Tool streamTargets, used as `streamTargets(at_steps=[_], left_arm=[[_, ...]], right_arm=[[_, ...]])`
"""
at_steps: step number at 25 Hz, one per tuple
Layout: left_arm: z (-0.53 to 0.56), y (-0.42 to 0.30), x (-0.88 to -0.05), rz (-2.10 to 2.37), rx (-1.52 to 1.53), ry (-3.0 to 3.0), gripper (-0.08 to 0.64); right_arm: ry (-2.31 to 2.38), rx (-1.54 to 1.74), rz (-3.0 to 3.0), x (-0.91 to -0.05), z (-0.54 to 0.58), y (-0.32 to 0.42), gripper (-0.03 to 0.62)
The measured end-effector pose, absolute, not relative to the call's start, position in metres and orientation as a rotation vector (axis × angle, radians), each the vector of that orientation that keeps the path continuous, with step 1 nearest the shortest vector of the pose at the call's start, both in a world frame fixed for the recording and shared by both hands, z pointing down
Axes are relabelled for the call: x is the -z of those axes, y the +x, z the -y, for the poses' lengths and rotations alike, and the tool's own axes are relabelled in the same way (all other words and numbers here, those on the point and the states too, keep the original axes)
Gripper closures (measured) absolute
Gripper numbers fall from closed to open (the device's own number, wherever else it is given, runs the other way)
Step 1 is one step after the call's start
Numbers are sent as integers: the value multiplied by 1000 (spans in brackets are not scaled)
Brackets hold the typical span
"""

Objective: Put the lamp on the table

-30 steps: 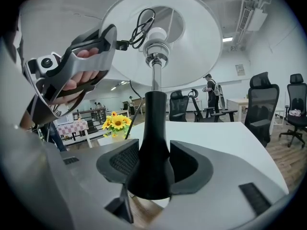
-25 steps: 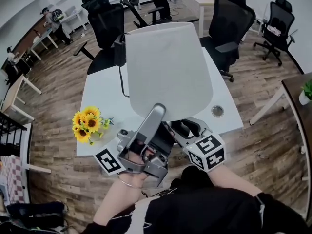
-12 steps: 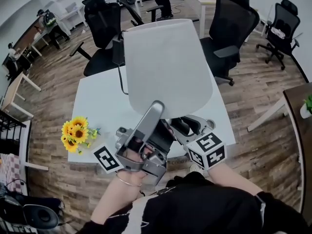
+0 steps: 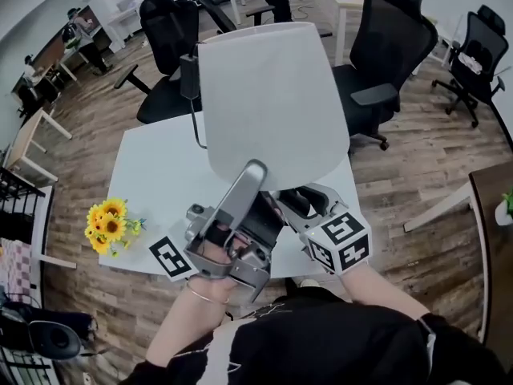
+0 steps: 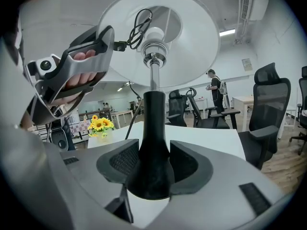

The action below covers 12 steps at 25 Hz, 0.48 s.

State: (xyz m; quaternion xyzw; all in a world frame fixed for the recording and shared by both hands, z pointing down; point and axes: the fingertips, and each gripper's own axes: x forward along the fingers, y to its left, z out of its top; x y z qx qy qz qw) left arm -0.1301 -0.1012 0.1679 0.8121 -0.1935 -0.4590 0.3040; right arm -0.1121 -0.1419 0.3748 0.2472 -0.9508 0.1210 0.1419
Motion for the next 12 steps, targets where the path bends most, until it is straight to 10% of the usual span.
streamTargets(at_steps=[12], left_arm=[[146, -113, -185, 594, 1264, 2098, 545]], right_arm=[[629, -359, 2754, -391, 187, -92, 379]])
